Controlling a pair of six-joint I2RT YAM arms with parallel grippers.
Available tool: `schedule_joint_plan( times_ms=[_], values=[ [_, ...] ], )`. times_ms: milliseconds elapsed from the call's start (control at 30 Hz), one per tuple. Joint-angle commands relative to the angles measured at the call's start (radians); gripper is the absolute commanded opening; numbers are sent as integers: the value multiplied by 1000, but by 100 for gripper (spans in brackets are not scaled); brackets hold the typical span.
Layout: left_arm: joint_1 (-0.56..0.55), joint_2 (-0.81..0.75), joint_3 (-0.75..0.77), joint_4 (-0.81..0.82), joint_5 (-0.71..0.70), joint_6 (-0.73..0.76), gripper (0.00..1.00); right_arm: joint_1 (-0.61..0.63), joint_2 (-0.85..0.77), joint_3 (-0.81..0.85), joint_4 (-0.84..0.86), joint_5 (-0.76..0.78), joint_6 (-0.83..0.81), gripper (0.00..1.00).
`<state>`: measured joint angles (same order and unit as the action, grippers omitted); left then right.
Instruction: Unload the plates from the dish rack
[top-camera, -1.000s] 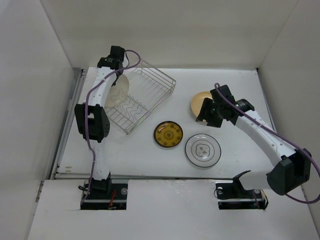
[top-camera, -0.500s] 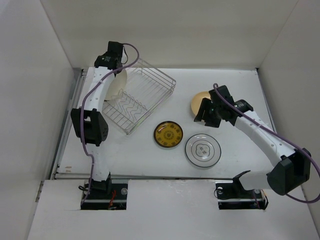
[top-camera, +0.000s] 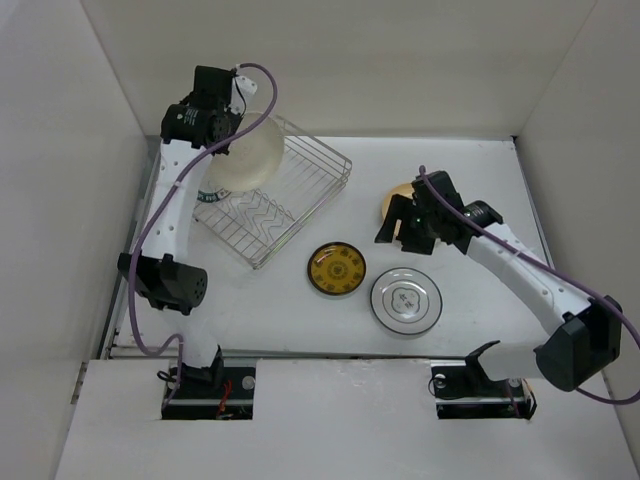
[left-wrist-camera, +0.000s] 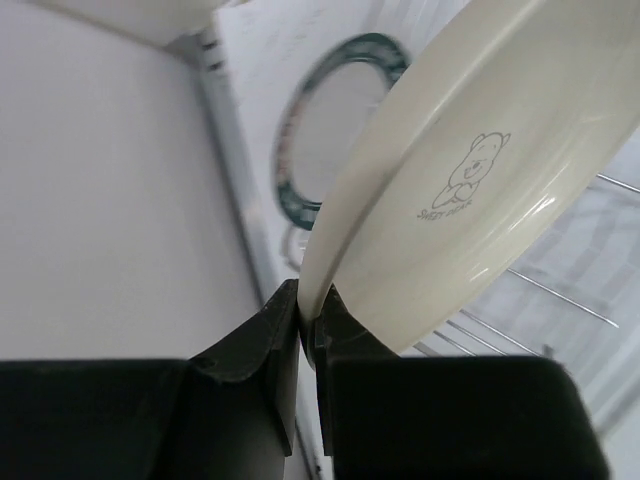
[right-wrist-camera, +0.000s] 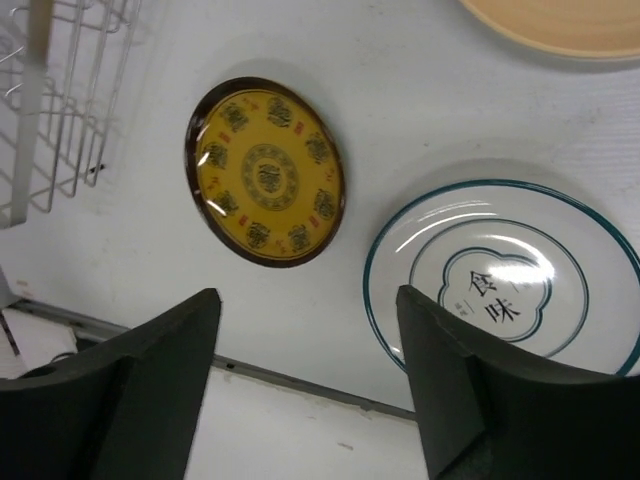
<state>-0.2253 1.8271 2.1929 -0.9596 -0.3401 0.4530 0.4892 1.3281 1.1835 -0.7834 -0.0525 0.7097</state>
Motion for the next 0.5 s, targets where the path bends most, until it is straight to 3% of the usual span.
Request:
schedule_joint_plan(
  times_ms=[0, 33, 67, 133, 300, 467],
  values=[
    [-17, -72, 57, -195, 362, -50, 0, 14, -36, 62, 124, -85, -39, 79],
    [-29, -72, 47, -253, 425, -59, 0, 14, -46, 77, 142, -102, -53, 93],
    [-29, -72, 47, -280, 551, -59, 0, 14, -46, 87, 182, -118, -67, 95],
    [-61, -72, 25, -323, 646, -33, 0, 35, -46, 105, 219, -139, -79, 99],
    [-143, -49, -15, -439, 841, 45, 0, 58, 0, 154, 305, -139, -111, 100],
    [-206, -26, -15, -462, 840, 65, 0, 77, 51, 180, 314, -174, -133, 91]
  ],
)
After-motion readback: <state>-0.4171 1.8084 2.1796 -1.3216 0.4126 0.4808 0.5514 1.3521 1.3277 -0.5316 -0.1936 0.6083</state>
